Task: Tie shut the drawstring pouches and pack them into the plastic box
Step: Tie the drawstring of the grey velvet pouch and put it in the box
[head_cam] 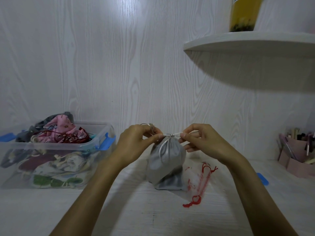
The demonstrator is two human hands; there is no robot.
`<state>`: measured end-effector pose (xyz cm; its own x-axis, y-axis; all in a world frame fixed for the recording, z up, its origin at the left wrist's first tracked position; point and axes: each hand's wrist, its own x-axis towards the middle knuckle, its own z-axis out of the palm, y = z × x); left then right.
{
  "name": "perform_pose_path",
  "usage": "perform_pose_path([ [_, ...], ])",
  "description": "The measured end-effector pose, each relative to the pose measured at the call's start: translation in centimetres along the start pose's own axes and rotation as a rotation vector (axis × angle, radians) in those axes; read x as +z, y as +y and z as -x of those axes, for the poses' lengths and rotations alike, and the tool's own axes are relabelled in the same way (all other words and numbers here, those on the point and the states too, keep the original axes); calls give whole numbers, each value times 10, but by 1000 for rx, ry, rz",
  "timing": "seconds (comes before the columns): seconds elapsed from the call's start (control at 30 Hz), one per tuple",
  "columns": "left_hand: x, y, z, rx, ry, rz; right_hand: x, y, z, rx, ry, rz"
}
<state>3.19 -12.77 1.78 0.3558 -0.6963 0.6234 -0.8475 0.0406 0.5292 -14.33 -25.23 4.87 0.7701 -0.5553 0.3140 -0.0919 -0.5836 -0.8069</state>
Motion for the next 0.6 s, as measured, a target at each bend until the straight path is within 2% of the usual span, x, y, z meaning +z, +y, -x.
perform_pose_path([
  [0.17,-1,-1,2,-3,-35,-139,11,1,-2,28,34,415],
  [0.23,0,-5,3,-13,-36,-163,15,1,-4,16,61,471],
  [0.27,0,-7,3,-22,-29,-161,16,0,-4,-4,72,417],
  [0.4,3,-8,1,-59,-41,-50,19,-2,-7,-2,34,-144],
  [0.5,6,-2,-2,-58,-15,42,22,3,-11,122,-123,-700],
  [0.6,3,-2,-3,-45,7,95,22,8,-8,173,-255,-1080],
])
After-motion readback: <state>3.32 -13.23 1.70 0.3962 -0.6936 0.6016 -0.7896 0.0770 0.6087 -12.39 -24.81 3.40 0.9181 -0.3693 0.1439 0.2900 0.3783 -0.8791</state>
